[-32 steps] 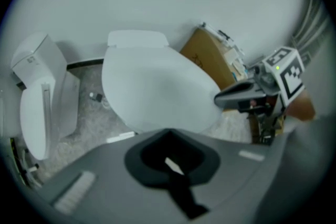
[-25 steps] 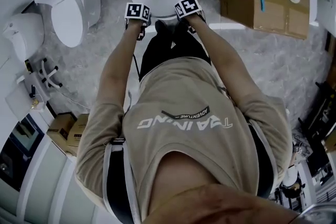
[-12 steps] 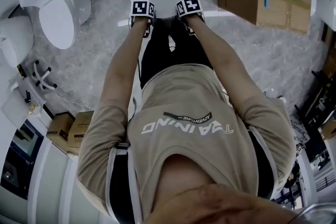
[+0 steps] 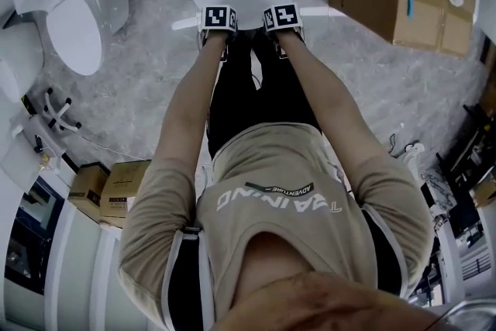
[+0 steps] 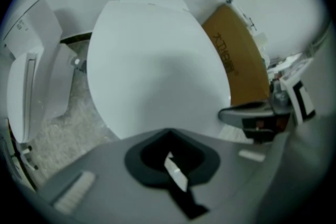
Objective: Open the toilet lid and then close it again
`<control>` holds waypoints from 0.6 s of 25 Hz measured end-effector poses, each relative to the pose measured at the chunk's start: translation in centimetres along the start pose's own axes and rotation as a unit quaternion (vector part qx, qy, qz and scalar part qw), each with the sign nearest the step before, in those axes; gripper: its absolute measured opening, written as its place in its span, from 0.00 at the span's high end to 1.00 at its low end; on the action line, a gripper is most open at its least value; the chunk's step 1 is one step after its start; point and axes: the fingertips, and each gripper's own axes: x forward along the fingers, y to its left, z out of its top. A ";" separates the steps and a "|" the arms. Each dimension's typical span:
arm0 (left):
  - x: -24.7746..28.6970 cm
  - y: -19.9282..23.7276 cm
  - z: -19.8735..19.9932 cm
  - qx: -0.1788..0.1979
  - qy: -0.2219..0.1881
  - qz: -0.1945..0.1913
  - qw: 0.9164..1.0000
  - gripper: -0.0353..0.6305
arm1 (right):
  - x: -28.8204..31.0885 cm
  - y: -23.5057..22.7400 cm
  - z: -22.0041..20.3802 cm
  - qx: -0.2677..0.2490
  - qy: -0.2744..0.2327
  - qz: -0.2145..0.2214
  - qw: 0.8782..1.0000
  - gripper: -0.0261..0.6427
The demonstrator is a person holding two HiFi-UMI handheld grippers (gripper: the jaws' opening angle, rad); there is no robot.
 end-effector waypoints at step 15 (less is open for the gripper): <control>5.8 1.2 -1.2 0.015 0.013 0.016 1.000 0.94 | 5.4 -1.9 -1.3 -0.018 -0.002 -0.008 1.000 0.94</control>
